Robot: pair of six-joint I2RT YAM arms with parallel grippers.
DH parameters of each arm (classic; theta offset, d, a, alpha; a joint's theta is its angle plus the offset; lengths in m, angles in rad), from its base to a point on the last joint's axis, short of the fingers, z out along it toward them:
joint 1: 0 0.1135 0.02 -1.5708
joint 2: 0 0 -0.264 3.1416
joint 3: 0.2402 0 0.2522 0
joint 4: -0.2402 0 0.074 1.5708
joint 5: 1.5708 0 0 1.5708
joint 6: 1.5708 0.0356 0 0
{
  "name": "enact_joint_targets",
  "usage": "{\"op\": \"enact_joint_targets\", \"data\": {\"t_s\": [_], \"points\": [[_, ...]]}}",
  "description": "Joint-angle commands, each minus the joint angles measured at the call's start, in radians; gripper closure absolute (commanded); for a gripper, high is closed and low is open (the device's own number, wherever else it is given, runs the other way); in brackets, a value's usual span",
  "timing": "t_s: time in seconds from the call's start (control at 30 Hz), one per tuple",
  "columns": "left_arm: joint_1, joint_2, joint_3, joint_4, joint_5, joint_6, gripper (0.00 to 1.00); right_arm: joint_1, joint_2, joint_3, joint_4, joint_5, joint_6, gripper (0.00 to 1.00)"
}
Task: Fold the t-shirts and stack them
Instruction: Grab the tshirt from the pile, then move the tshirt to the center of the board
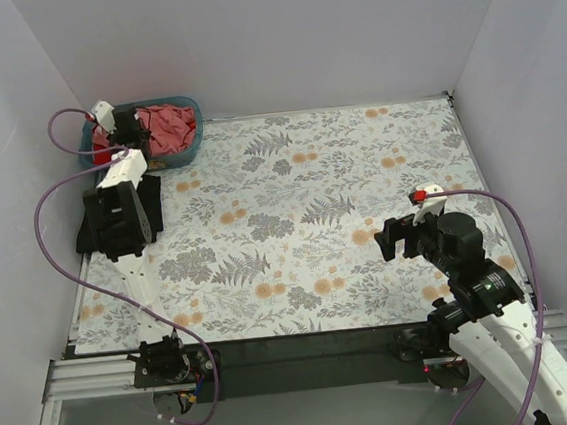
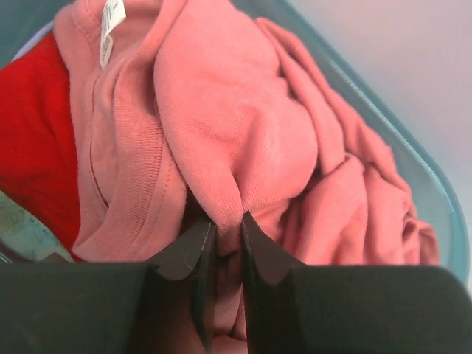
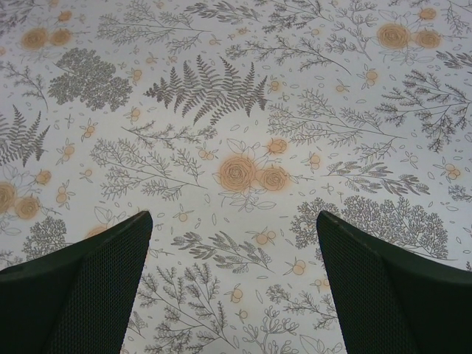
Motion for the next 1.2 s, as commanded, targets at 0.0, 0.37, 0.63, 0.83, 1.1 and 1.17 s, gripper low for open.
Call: {"op": "enact_joint_targets", "data": {"t_s": [0.0, 0.37, 0.63, 0.83, 1.1, 1.17], "points": [[0.003, -0.134, 0.013, 0.1, 0.013, 0.03, 0.92, 0.002, 0.004, 0.002, 0.049, -0.015, 0.002, 0.02], [-0.07, -0.395, 0.06, 0.134, 0.077, 0.139, 1.0, 0.002, -0.022, 0.002, 0.052, -0.022, -0.004, 0.02], [-0.106, -0.813, -0.189, 0.114, 0.163, 0.36, 1.0, 0.004, -0.067, 0.003, 0.054, -0.036, -0.007, 0.02], [-0.14, -1.123, -0.401, 0.031, 0.212, 0.481, 1.0, 0.004, -0.088, 0.007, 0.052, -0.036, -0.013, 0.02], [-0.204, -1.278, -0.63, -0.112, 0.597, 0.302, 0.99, 0.004, -0.104, 0.008, 0.054, -0.061, -0.015, 0.02], [-0.276, -1.272, -0.705, -0.112, 0.656, 0.256, 0.99, 0.004, -0.104, 0.01, 0.052, -0.062, -0.015, 0.02]]}}
